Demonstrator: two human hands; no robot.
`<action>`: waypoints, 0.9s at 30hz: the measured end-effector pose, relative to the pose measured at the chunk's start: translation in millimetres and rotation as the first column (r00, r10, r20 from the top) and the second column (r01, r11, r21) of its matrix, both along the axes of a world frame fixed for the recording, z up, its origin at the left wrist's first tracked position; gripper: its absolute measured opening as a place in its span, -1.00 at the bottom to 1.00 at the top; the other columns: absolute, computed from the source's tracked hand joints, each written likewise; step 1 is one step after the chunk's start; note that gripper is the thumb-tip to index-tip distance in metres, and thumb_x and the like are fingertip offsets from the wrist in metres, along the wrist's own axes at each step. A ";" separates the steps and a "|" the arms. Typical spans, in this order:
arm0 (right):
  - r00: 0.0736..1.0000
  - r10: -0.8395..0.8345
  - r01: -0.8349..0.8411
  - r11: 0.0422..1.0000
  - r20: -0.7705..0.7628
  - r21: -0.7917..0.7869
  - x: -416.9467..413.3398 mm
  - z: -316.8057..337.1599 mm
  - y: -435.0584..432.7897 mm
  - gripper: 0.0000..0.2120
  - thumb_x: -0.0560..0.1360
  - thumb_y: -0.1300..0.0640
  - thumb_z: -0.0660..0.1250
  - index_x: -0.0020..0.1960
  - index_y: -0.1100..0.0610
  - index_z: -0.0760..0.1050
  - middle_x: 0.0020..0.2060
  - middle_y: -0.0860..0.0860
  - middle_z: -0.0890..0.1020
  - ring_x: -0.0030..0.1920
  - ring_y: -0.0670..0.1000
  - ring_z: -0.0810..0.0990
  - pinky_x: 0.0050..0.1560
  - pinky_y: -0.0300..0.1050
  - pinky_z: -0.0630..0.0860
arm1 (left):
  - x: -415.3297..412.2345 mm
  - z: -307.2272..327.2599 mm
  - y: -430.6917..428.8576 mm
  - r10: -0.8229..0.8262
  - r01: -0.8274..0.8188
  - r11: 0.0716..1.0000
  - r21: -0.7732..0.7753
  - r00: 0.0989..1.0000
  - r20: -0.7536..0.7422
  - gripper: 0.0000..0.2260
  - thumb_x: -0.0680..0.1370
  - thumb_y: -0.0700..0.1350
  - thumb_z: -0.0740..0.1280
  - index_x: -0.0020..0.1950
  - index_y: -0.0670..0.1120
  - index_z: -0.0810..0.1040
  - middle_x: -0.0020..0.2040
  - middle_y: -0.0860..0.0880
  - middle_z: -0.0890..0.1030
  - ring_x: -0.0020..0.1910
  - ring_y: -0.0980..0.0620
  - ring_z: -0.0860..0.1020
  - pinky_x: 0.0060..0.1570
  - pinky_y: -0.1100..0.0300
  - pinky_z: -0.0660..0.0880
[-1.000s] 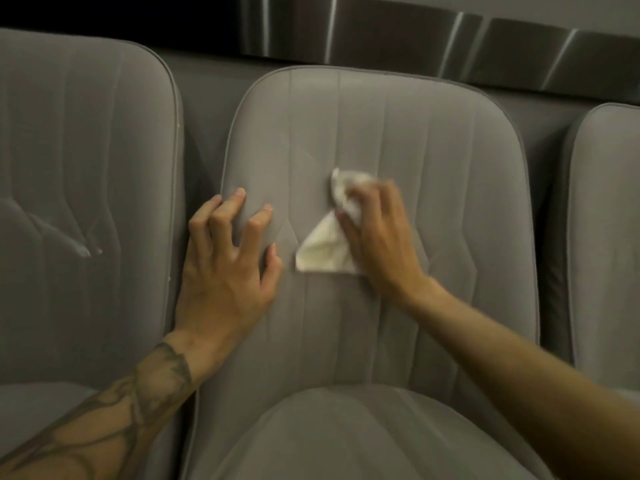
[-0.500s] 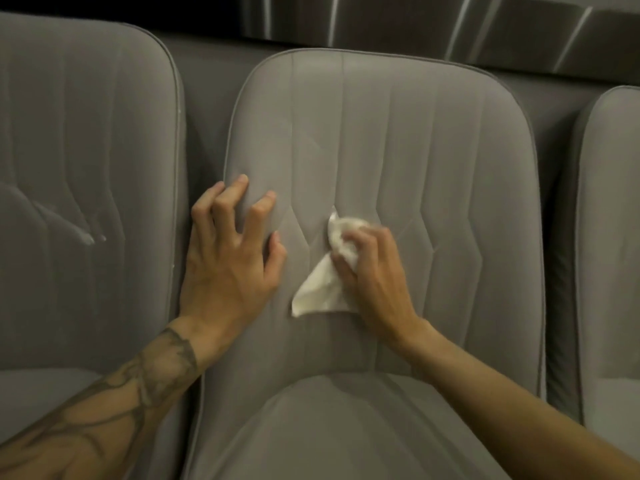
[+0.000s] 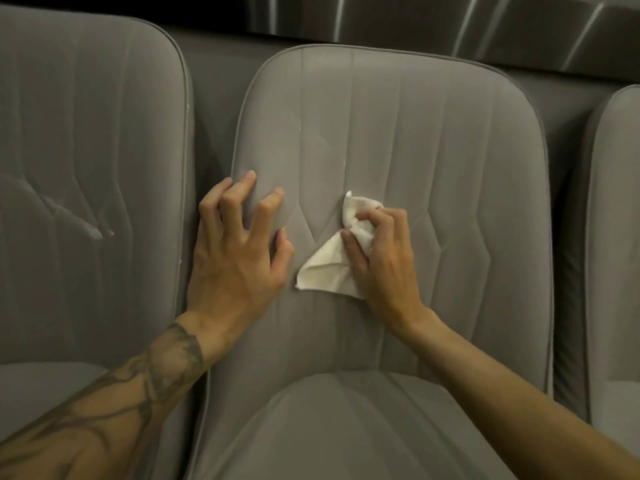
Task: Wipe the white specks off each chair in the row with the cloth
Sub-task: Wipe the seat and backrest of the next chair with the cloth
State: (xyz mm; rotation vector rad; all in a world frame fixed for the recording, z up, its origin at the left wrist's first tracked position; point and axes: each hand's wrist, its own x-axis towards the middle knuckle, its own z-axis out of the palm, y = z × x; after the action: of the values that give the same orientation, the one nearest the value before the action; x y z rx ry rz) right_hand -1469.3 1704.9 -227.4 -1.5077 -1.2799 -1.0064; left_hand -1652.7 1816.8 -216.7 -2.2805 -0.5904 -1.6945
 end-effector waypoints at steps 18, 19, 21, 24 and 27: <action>0.998 0.007 -0.013 0.994 0.059 0.109 -4.3 83.5 28.8 -0.73 0.60 0.11 0.31 0.19 0.29 0.43 0.07 0.18 0.44 0.06 0.13 0.49 0.10 -0.03 0.49 | 0.0 -0.7 0.0 -0.021 0.021 1.000 -0.020 1.000 0.015 -0.57 0.58 -0.07 0.32 0.45 -0.12 0.47 0.46 -0.25 0.37 0.42 -0.33 0.34 0.42 -0.18 0.38; 0.992 0.031 -0.036 0.998 0.120 0.043 -8.5 67.2 26.0 -0.72 0.60 0.12 0.32 0.20 0.30 0.44 0.08 0.18 0.45 0.09 0.16 0.50 0.14 0.00 0.49 | 0.2 -0.4 0.3 -0.021 0.021 1.000 -0.015 1.000 0.016 -0.57 0.58 -0.07 0.32 0.44 -0.12 0.48 0.45 -0.25 0.38 0.42 -0.33 0.34 0.42 -0.18 0.38; 0.973 0.078 -0.065 0.996 0.216 -0.067 -9.6 44.0 17.5 -0.71 0.60 0.12 0.35 0.18 0.31 0.45 0.10 0.15 0.44 0.12 0.20 0.51 0.19 0.06 0.48 | 0.7 -0.1 -0.1 -0.019 0.019 1.000 -0.016 1.000 0.016 -0.57 0.57 -0.07 0.33 0.44 -0.12 0.48 0.45 -0.25 0.38 0.41 -0.32 0.34 0.41 -0.17 0.39; 0.972 0.072 -0.057 0.996 0.226 -0.073 -1.2 70.0 20.1 -0.69 0.59 0.08 0.37 0.17 0.30 0.46 0.06 0.18 0.46 0.08 0.20 0.52 0.17 0.04 0.48 | -0.6 -0.2 -1.8 -0.029 0.029 0.999 -0.034 1.000 0.011 -0.56 0.56 -0.07 0.33 0.43 -0.12 0.49 0.46 -0.24 0.38 0.42 -0.32 0.35 0.42 -0.15 0.37; 0.989 0.040 -0.046 0.998 0.146 0.038 1.0 118.5 35.8 -0.71 0.59 0.06 0.34 0.16 0.27 0.46 0.05 0.18 0.47 0.06 0.14 0.51 0.13 -0.13 0.43 | -1.4 1.2 -0.6 -0.027 0.027 0.999 -0.039 1.000 -0.002 -0.56 0.56 -0.07 0.33 0.43 -0.11 0.48 0.47 -0.22 0.36 0.44 -0.31 0.34 0.42 -0.14 0.36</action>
State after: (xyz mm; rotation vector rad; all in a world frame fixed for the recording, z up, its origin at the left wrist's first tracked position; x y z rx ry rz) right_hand -1468.3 1740.7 -108.9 -1.3910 -1.3784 -1.1246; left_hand -1654.1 1816.3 -215.5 -2.3272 -0.5993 -1.7063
